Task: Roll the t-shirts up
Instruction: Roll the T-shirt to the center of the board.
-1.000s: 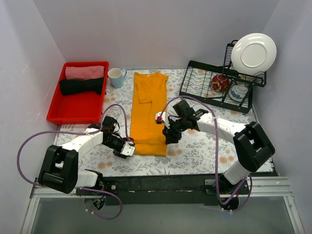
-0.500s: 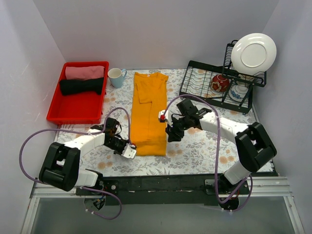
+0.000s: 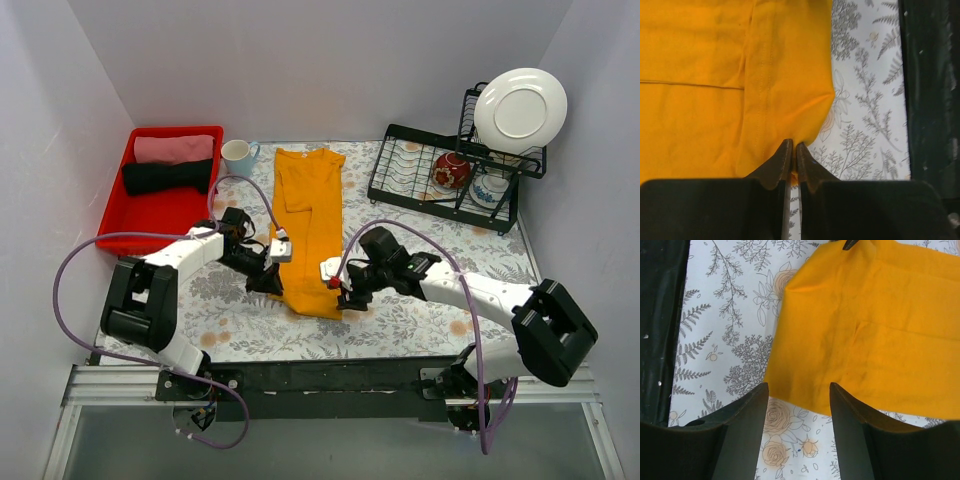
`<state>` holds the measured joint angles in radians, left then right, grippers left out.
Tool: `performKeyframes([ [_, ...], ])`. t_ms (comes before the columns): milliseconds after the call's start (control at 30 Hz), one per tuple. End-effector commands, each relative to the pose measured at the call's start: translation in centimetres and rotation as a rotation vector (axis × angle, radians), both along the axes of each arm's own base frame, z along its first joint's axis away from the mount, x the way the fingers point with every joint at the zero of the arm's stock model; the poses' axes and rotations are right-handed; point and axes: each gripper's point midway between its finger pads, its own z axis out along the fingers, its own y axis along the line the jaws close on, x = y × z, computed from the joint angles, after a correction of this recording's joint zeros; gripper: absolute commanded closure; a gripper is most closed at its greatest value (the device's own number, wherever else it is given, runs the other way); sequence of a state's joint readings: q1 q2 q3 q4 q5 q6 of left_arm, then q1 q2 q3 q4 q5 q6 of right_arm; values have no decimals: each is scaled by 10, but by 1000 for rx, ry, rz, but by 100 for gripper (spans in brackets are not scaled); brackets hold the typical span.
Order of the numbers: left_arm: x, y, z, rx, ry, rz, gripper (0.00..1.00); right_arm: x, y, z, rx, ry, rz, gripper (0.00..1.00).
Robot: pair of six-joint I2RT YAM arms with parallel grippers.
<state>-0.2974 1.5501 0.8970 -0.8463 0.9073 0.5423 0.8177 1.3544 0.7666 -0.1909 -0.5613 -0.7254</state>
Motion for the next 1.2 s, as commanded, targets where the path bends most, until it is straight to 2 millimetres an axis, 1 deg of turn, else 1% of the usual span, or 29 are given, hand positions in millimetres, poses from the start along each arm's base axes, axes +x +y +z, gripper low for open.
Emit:
performKeyframes([
  [0, -6, -12, 27, -104, 231, 115, 100, 7, 19, 1, 49, -57, 2, 39],
  [67, -6, -10, 29, -109, 263, 138, 100, 9, 20, -4, 38, -49, -26, 39],
  [100, -7, -7, 31, -115, 277, 155, 100, 8, 24, -3, 48, -56, -26, 38],
  [133, -6, -5, 31, -117, 282, 170, 100, 6, 24, -7, 38, -34, -37, 38],
  [167, -5, -4, 32, -120, 287, 183, 100, 8, 28, -6, 52, -47, -44, 38],
  [200, -5, -1, 33, -128, 292, 205, 100, 4, 33, -6, 60, -48, -34, 37],
  [267, -2, 0, 36, -140, 302, 232, 100, 0, 34, -9, 55, -41, -48, 36],
  [300, -1, 2, 38, -145, 300, 249, 100, -8, 38, -10, 53, -45, -35, 36],
  [333, 1, 1, 39, -153, 310, 269, 100, -7, 42, -7, 70, -64, -40, 35],
  [367, 1, 1, 40, -158, 314, 276, 100, -5, 42, -8, 66, -76, -72, 35],
  [400, 2, 2, 41, -161, 317, 287, 100, -9, 44, -10, 64, -82, -71, 34],
  [433, 2, 2, 42, -169, 312, 293, 100, -7, 47, -8, 77, -97, -83, 34],
  [467, 1, 1, 43, -170, 334, 311, 100, -4, 47, -9, 69, -115, -108, 33],
  [500, -1, 1, 42, -171, 345, 321, 100, -7, 49, -11, 66, -118, -107, 33],
  [567, -1, 0, 44, -184, 361, 346, 100, -8, 51, -11, 70, -144, -117, 32],
  [767, -8, 0, 45, -195, 373, 362, 100, -1, 50, -16, 66, -227, -164, 32],
  [833, -8, 1, 44, -193, 366, 367, 100, -1, 48, -21, 56, -235, -161, 32],
  [867, -9, 1, 45, -191, 387, 381, 100, -1, 50, -20, 68, -248, -164, 31],
  [1033, -6, 0, 48, -194, 400, 389, 100, 0, 47, -30, 66, -287, -169, 31],
  [1133, -4, 0, 48, -189, 401, 402, 100, -4, 49, -31, 83, -313, -132, 32],
  [1167, -3, 0, 48, -189, 402, 403, 100, -7, 48, -36, 77, -326, -114, 32],
])
